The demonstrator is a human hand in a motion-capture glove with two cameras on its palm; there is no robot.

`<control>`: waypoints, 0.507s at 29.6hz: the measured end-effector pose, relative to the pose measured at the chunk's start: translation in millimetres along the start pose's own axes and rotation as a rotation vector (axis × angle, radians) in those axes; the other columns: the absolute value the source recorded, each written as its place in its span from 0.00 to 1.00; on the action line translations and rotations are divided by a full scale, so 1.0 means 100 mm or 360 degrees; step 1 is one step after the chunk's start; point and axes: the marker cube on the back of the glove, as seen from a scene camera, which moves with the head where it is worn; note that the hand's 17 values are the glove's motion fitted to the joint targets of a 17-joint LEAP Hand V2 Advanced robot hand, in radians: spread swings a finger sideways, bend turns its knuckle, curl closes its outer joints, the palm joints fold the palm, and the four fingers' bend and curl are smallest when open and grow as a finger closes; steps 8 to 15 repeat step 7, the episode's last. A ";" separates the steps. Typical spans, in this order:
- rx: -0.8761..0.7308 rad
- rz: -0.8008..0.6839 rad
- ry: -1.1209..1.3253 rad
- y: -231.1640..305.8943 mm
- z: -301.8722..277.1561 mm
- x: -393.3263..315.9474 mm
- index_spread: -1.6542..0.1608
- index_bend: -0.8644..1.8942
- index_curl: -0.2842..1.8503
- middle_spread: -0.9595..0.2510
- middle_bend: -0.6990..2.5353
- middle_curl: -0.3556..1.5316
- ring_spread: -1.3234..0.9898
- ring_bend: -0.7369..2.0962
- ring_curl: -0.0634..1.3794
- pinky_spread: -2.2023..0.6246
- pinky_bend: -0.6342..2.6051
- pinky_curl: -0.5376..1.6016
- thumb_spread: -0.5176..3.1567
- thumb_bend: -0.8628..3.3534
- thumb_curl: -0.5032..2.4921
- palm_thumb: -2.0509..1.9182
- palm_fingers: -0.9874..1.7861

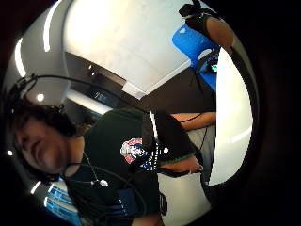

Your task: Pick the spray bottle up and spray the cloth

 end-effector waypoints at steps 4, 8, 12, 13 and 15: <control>-0.0004 -0.0043 0.0027 0.03 0.01 -0.06 0.68 0.39 0.32 0.67 0.28 0.37 0.54 0.33 0.24 0.85 0.24 0.38 0.45 0.20 0.31 0.65 0.52; -0.0007 -0.0046 0.0032 0.03 0.02 -0.07 0.68 0.40 0.32 0.67 0.28 0.37 0.54 0.33 0.24 0.85 0.24 0.38 0.45 0.20 0.31 0.65 0.52; -0.0007 -0.0046 0.0032 0.03 0.02 -0.07 0.68 0.40 0.32 0.67 0.28 0.37 0.54 0.33 0.24 0.85 0.24 0.38 0.45 0.20 0.31 0.65 0.52; -0.0007 -0.0046 0.0032 0.03 0.02 -0.07 0.68 0.40 0.32 0.67 0.28 0.37 0.54 0.33 0.24 0.85 0.24 0.38 0.45 0.20 0.31 0.65 0.52; -0.0007 -0.0046 0.0032 0.03 0.02 -0.07 0.68 0.40 0.32 0.67 0.28 0.37 0.54 0.33 0.24 0.85 0.24 0.38 0.45 0.20 0.31 0.65 0.52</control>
